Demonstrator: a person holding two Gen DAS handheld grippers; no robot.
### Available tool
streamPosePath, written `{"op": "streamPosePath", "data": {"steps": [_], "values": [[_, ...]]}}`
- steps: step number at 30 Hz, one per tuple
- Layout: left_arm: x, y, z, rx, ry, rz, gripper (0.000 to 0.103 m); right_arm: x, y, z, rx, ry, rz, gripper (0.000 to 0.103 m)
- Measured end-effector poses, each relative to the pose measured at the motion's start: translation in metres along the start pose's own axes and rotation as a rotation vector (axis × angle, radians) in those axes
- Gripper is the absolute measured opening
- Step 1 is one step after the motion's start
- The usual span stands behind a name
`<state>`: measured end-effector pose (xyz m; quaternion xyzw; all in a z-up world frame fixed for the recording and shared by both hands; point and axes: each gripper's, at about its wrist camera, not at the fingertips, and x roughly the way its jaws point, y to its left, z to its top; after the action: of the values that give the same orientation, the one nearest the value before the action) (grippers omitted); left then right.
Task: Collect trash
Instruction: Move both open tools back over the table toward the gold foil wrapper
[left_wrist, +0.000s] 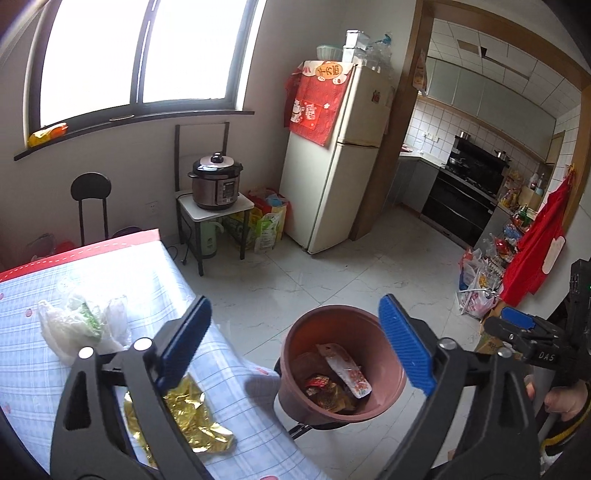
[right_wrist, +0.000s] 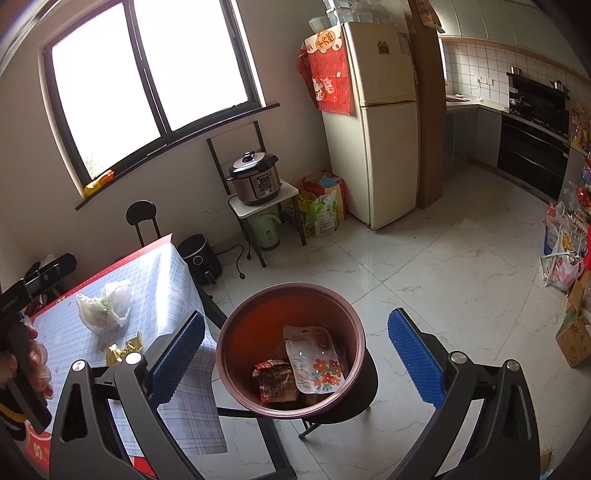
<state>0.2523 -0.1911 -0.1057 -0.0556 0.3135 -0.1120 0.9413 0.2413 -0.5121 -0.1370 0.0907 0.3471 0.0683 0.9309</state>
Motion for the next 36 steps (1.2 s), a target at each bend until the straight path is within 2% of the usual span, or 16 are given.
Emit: {"op": "streamPosePath", "data": {"steps": [12,18,23,28,36], "values": [[-0.084,0.080,-0.020,-0.092,-0.035,0.193,0.097,0.001,0.040,-0.005,-0.070,0.014,0.078,0.098],[-0.131,0.121,-0.047,-0.163,-0.065,0.333,0.097,0.014,0.067,-0.008,-0.108,0.045,0.142,0.098],[-0.160,0.158,-0.078,-0.237,-0.040,0.423,0.097,0.032,0.100,-0.014,-0.152,0.079,0.189,0.098],[-0.177,0.191,-0.104,-0.292,-0.017,0.462,0.097,0.054,0.151,-0.033,-0.224,0.149,0.235,0.098],[-0.182,0.248,-0.127,-0.348,0.016,0.447,0.097,0.110,0.250,-0.096,-0.481,0.339,0.278,0.098]]}}
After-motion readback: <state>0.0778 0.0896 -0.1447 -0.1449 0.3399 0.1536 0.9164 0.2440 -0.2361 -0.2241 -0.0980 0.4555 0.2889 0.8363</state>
